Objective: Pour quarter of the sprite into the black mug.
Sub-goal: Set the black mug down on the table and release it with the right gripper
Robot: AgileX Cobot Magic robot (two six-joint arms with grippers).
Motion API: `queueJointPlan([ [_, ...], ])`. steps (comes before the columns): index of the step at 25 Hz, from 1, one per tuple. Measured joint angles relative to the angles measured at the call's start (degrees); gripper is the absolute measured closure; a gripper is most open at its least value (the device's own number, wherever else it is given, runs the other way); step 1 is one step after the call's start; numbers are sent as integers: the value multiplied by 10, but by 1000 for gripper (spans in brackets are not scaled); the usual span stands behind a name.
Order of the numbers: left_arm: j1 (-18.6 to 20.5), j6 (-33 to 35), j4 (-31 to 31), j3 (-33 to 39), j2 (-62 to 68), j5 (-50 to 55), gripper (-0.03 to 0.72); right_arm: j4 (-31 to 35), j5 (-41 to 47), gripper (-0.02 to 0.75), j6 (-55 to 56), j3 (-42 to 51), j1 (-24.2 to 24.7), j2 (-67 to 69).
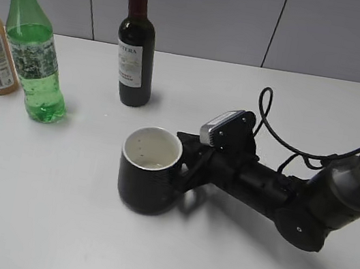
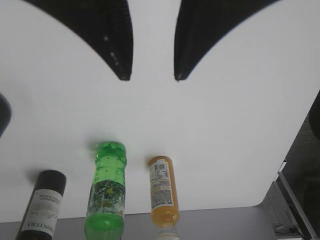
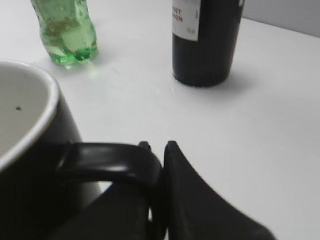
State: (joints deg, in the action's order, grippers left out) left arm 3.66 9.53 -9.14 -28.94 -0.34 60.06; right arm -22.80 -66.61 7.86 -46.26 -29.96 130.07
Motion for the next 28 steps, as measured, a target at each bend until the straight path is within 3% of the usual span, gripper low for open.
queueJointPlan([
  [8, 0, 0, 0, 0, 0, 0, 461, -12, -17, 700, -1, 16, 31, -1],
  [10, 0, 0, 0, 0, 0, 0, 461, -15, -18, 669, -1, 16, 31, -1],
  [12, 0, 0, 0, 0, 0, 0, 461, -18, -21, 561, -1, 16, 31, -1],
  [15, 0, 0, 0, 0, 0, 0, 461, -18, -20, 321, -1, 16, 32, -6],
  [17, 0, 0, 0, 0, 0, 0, 461, -19, -20, 246, 0, 18, 34, -13],
  [28, 0, 0, 0, 0, 0, 0, 461, -15, -27, 270, -15, 100, 59, -45],
])
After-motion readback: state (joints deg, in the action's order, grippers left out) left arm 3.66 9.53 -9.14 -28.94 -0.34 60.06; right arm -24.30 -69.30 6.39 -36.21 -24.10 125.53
